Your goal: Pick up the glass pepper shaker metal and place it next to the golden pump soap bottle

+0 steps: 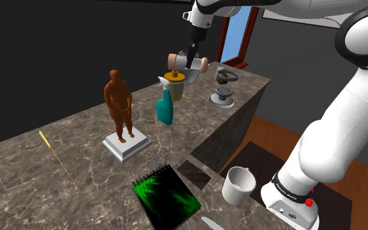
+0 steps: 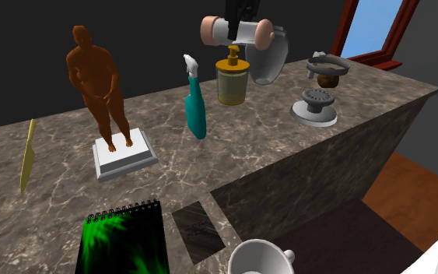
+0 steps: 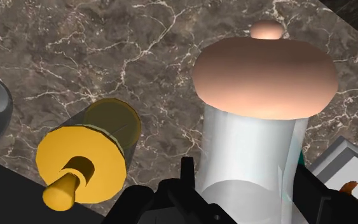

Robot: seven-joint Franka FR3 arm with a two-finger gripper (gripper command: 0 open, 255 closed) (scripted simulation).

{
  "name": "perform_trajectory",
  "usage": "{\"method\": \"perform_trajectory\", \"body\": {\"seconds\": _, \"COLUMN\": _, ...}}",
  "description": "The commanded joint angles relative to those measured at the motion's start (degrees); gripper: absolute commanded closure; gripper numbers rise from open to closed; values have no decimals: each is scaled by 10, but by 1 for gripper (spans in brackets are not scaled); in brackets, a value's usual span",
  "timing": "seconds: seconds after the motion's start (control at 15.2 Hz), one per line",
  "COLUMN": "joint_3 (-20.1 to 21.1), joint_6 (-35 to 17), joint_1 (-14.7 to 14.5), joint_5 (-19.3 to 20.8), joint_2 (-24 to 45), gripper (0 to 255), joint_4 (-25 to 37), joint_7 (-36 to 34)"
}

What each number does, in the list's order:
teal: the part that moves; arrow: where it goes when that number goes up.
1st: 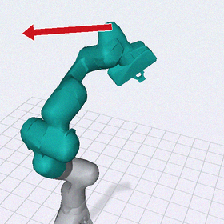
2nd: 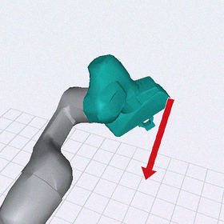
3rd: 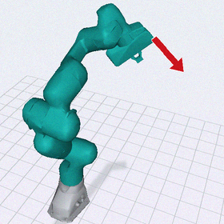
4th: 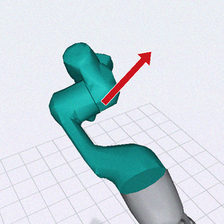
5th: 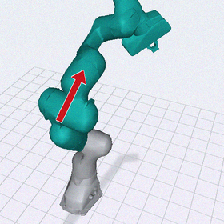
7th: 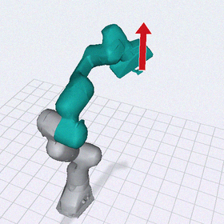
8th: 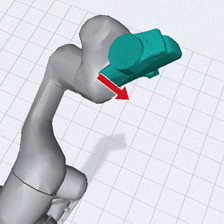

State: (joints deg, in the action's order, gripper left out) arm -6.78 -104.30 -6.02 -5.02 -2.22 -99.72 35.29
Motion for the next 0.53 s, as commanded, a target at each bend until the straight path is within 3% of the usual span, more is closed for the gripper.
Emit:
{"method": "perform_trajectory", "body": {"seconds": 0.0, "joint_3": 0, "joint_6": -15, "joint_1": 0, "joint_5": 0, "joint_2": 0, "gripper": 255, "joint_4": -15, "joint_7": 2}}
{"method": "perform_trajectory", "body": {"seconds": 0.46, "joint_3": 0, "joint_6": -69, "joint_1": 0, "joint_5": -2, "joint_2": -1, "gripper": 255, "joint_4": -70, "joint_7": 7}}
